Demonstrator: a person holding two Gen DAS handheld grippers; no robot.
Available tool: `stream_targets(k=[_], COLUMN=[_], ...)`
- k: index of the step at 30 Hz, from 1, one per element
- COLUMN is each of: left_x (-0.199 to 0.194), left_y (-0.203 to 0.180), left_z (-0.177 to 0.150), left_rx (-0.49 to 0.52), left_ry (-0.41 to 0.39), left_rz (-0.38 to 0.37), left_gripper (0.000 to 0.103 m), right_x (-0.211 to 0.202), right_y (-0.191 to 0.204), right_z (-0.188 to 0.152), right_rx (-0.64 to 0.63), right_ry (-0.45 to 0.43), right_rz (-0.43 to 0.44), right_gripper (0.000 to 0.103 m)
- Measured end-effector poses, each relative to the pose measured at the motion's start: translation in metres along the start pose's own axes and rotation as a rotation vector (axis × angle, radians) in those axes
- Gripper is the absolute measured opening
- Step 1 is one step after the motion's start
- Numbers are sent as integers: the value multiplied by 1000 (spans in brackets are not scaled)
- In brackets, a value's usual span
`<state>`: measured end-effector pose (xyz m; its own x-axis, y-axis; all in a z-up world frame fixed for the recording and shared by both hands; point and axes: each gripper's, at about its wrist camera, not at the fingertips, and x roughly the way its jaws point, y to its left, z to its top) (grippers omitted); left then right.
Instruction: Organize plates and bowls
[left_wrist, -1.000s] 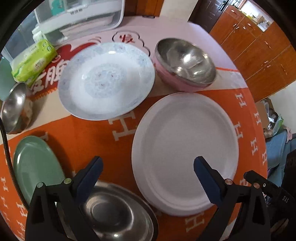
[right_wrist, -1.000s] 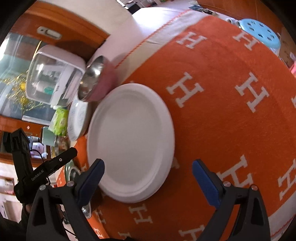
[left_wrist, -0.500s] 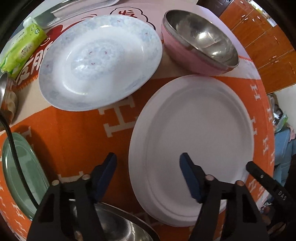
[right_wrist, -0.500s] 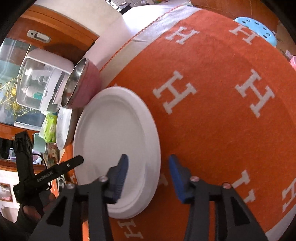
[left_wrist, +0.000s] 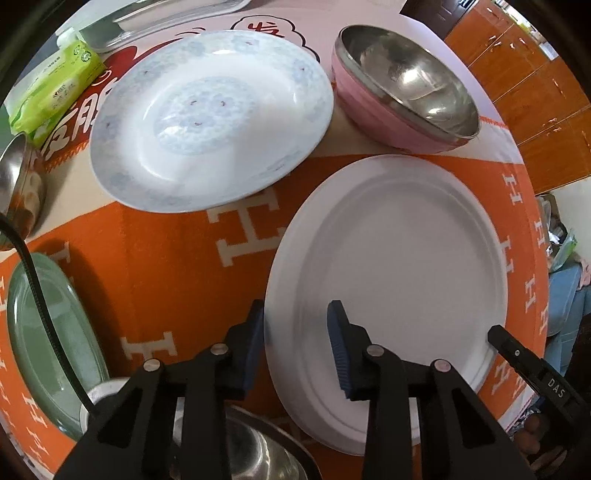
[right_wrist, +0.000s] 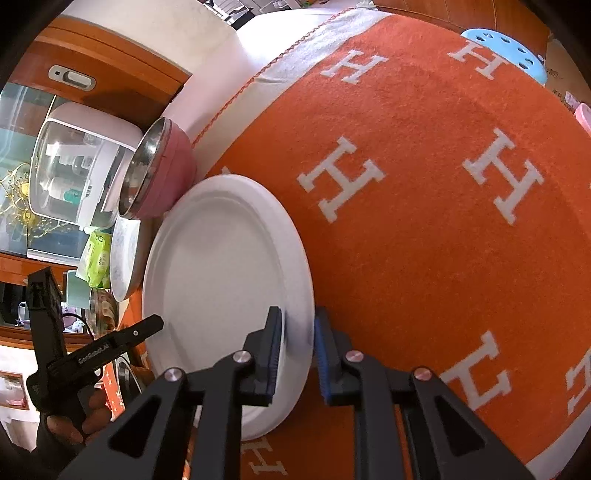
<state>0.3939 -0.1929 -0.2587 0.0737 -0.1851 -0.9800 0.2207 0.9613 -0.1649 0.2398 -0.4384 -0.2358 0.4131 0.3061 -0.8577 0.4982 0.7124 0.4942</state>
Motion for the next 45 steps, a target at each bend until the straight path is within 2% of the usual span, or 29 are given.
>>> stream_targets(k=[5, 16, 29, 39, 45], left_x=[-17, -81, -161, -205, -220], left_y=[-5, -20, -5, 17, 40], left_z=[-6, -33, -109, -179, -223], left_rx=[1, 31, 38, 16, -2], left_ry=[-19, -131, -298, -417, -470], left_rz=[0, -17, -51, -102, -110], left_gripper=[33, 33, 33, 33, 33], right_x=[-15, -65, -127, -168, -180], right_y=[5, 17, 43, 75, 86], right_z=[-3, -22, -68, -130, -171], right_rx=[-7, -49, -187, -391, -448], right_ry=[-34, -145, -278, -410, -445], right_rz=[16, 56, 70, -5, -3], right_gripper=[17, 17, 17, 20, 20])
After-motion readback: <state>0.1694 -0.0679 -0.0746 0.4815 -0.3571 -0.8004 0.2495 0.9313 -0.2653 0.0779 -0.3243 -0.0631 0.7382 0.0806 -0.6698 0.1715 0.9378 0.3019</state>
